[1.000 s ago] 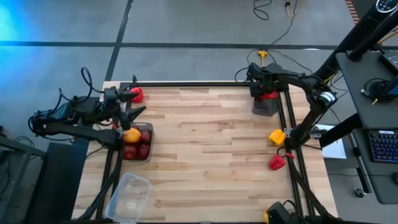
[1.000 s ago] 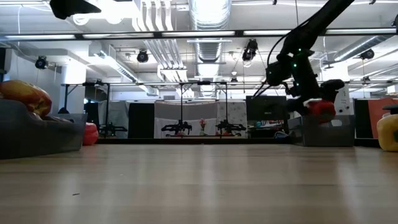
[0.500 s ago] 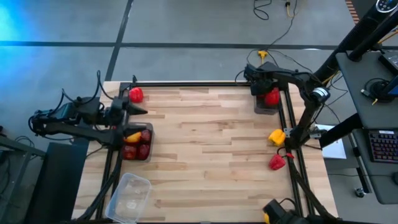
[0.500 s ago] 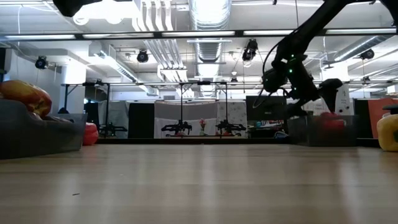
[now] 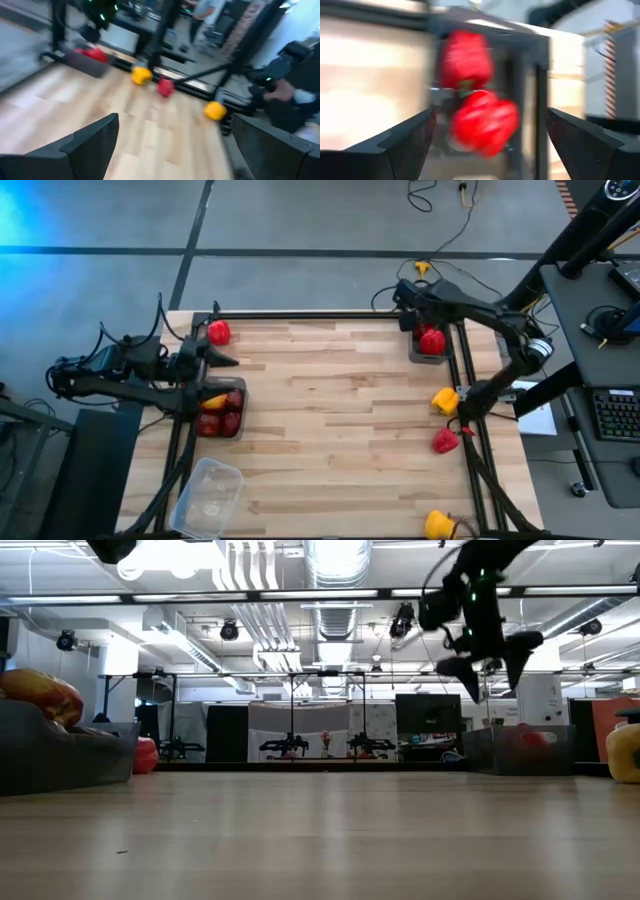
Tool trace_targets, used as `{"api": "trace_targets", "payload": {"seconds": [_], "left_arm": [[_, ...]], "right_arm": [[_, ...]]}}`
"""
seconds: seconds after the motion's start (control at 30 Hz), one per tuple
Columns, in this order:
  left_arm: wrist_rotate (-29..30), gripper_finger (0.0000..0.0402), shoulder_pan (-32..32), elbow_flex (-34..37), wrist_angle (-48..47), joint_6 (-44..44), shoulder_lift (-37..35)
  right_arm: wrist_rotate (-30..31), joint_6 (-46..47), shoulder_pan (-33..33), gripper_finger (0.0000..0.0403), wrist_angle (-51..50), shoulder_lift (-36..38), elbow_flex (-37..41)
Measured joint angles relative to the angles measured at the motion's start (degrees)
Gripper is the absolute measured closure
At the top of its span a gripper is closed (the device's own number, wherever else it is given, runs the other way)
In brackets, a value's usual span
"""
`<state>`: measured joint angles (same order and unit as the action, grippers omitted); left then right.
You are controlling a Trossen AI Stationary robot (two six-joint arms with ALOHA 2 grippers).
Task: Sort produce into baskets
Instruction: Put the red bell pepper into the right black transparent bin
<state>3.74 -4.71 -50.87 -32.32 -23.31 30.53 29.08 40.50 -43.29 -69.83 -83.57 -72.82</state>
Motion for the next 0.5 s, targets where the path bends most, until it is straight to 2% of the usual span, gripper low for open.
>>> {"api": "trace_targets", "payload": {"seconds": [0.13,0.27,0.5], "left_arm": [[-6.4,0.0036,0.0,0.0,0.1,-4.1,0.3],[-10.3,0.0036,0.0,0.0,0.1,-4.5,1.1],[-12.2,0.0036,0.0,0.0,0.1,-0.5,2.9]], "right_arm": [[-1.2,3.9,12.2,0.0040,0.0,3.4,-0.1],[-2.8,7.9,27.8,0.0040,-0.4,4.4,-1.4],[-16.5,28.3,49.7,0.0040,-14.0,2.4,-5.5]]}}
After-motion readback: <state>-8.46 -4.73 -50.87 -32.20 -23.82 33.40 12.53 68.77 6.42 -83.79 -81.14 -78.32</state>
